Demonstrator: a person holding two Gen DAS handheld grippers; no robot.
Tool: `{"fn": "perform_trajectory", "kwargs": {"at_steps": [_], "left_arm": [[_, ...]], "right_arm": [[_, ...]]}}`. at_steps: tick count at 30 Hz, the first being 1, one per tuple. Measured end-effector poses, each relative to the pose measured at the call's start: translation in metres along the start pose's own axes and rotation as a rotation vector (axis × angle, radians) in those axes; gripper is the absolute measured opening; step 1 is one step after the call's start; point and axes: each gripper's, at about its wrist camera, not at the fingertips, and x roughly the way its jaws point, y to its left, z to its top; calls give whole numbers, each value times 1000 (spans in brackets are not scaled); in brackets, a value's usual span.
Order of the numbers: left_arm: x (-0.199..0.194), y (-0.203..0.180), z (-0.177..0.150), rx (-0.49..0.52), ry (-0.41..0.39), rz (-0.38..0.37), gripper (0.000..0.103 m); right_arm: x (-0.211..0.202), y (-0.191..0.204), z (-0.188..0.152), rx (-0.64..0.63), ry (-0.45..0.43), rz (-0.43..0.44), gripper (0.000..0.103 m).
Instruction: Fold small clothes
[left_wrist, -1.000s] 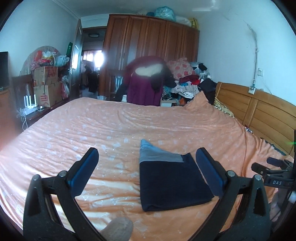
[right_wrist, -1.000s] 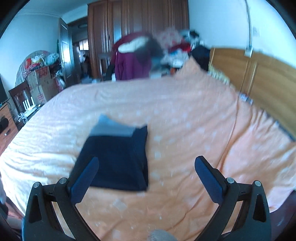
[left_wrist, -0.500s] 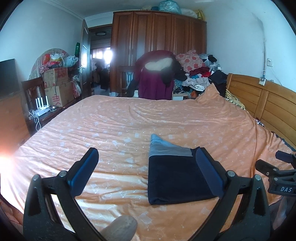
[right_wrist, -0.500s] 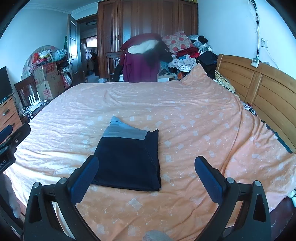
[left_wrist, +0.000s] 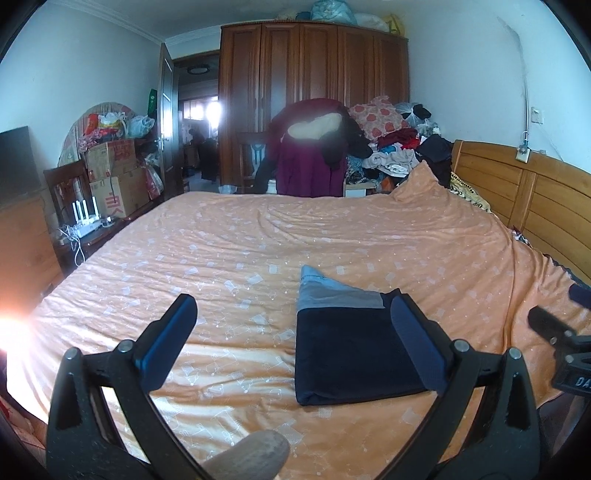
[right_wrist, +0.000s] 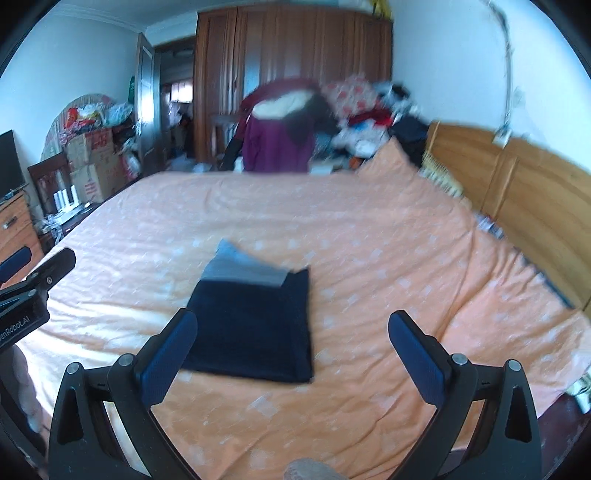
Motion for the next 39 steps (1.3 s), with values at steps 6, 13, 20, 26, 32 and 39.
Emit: {"fn": "perform_trajectory", "kwargs": {"at_steps": [6,13,20,26,32,39], "left_arm": [[-4,-11,2,26,-20,3,103],[2,-12,-2,26,17,12,103],[5,-18,-8,39,59,5,103],[6,-17,-13,20,87,-12,103],[25,4,-29,8,204,-62,103],[23,11,-36,49,210,68,103]], "right_arm": [[-17,1,5,-16,-49,19,103],[-10,9,-3,-45,-27,36,103],[7,9,-10,-40,30,47,103],[17,13,-17,-28,74,64,103],[24,8,-21,-10,104,71,103],[24,6,-18,5,107,81,103]]}}
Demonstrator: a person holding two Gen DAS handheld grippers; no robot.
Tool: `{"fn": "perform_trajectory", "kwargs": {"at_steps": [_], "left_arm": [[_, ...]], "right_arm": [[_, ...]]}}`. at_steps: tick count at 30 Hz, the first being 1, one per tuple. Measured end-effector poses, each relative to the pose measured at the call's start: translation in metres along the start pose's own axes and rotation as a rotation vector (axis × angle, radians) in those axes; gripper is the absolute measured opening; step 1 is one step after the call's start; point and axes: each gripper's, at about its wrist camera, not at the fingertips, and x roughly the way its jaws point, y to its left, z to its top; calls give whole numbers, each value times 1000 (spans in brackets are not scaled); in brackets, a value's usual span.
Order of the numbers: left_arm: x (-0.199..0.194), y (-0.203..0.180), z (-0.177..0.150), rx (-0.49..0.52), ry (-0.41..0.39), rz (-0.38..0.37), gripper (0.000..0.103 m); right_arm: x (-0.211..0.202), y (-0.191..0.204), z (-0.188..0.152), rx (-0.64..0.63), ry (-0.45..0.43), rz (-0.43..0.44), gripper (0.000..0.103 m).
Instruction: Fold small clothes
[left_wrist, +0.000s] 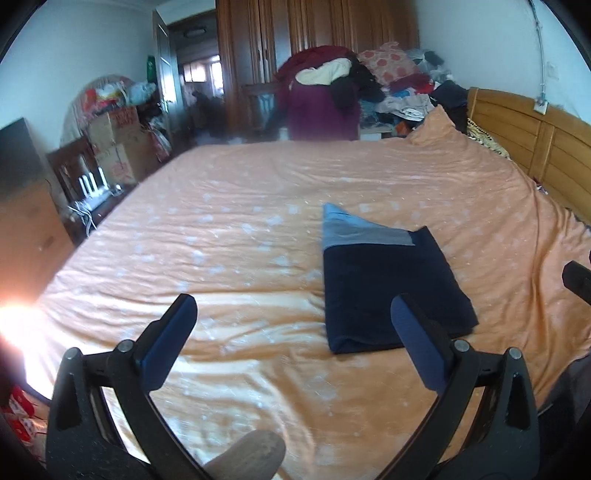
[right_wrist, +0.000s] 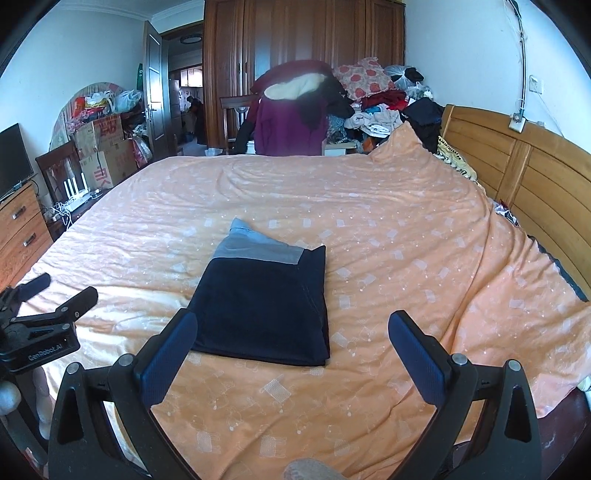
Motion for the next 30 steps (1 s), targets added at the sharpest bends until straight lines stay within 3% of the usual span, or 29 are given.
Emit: {"fn": "perform_trajectory", "kwargs": {"at_steps": [6,12,20,30], "left_arm": [[-18,13,9,-46,-64,14,103],[-17,26,15,-59,-80,21,103],[-1,47,12,-117,10,-45,103],[-6,47,13,-102,3,-78,103]], "right_arm": [[4,0,1,21,28,22,103],[13,-2,0,48,66,35,103],[20,1,-1,54,82,33,103],[20,5,1,46,71,19,103]]}}
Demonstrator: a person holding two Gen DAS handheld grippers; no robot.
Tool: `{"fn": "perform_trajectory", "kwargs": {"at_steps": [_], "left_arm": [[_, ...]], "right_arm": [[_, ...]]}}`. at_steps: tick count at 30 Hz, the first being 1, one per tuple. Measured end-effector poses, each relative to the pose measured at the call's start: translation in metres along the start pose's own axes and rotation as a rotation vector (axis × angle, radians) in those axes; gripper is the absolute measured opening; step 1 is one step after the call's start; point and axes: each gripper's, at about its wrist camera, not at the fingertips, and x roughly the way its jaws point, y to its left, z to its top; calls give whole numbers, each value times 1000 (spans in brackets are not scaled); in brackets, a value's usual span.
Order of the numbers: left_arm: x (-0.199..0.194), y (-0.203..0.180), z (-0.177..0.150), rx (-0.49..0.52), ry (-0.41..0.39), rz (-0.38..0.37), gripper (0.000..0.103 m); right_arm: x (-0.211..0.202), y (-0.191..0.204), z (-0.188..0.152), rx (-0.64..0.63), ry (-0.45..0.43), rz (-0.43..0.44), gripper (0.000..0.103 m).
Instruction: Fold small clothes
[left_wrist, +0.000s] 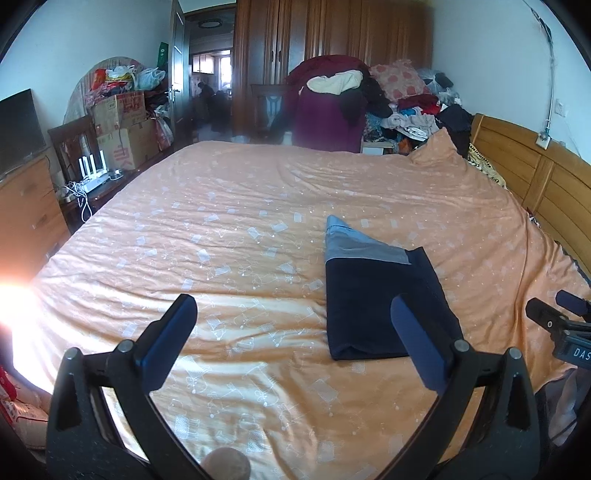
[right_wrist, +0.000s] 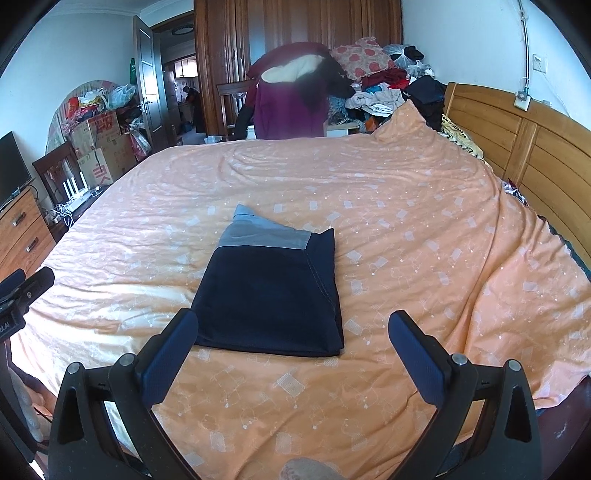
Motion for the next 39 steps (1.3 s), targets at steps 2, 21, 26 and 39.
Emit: {"fn": "perform_trajectory", "kwargs": {"at_steps": [2,21,26,39], "left_arm": [[1,2,0,-12,5,-20,103],[-6,-6,2,31,-7,-41,103],[-9,-7,3,30,-21,-46,103],[-7,-4,1,18,-20,-64,103]], "right_arm": [[1,0,2,-1,-1,-3,103],[3,-3,11,10,-11,7,103],[8,-6,9,36,-18,16,101],[15,-2,8,17,-20,-63,103]]}}
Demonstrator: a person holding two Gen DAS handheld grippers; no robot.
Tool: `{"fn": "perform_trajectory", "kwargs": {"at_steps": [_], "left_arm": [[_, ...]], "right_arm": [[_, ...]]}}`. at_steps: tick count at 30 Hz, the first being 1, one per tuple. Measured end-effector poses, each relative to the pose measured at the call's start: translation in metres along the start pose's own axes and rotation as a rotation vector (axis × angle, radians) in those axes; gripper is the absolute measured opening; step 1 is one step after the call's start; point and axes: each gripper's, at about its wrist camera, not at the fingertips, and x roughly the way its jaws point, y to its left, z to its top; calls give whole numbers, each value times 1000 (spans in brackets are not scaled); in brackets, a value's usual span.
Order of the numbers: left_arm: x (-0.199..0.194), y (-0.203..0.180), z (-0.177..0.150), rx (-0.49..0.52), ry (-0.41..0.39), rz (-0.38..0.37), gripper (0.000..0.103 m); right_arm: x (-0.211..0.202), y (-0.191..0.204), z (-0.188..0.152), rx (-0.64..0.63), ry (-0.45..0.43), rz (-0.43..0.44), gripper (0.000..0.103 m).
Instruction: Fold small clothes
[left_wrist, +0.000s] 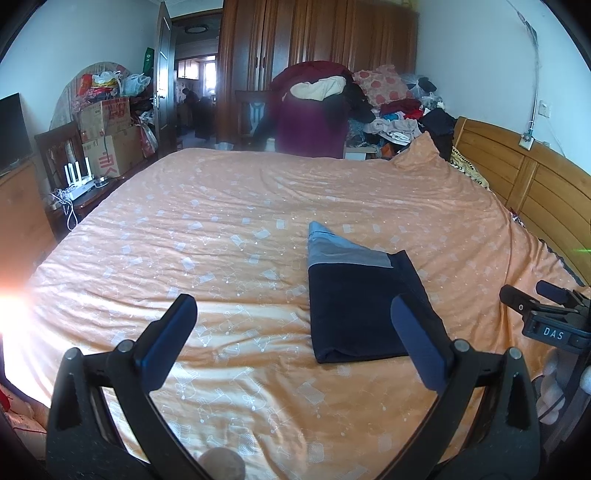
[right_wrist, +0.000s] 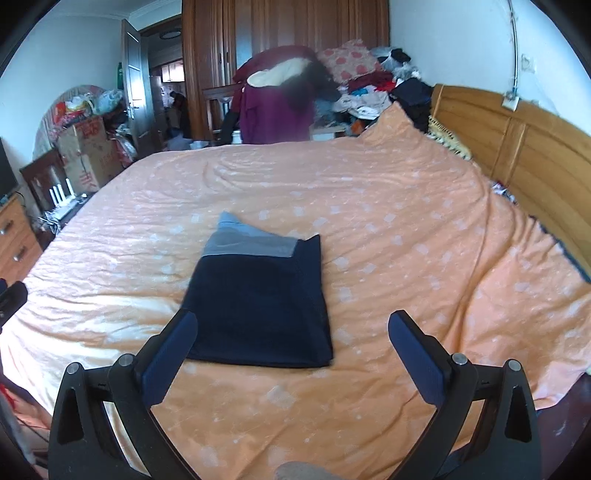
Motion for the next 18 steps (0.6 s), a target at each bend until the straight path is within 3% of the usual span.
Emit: {"fn": "perform_trajectory", "kwargs": {"at_steps": [6,10,13,18], "left_arm": [[2,-3,-2,-1,8,-20,103],[1,-7,-3,10,7,-26,103],[0,-9,-3,15,5,-23,103],[2,-8,-2,14,8,-16,103]], "right_arm": [[-3,4,-3,-17,-23,-8,103],[5,9,-10,-41,32,21,103],[10,10,-13,-39,27,36,103],[17,5,-13,-22,45,-13,103]]}}
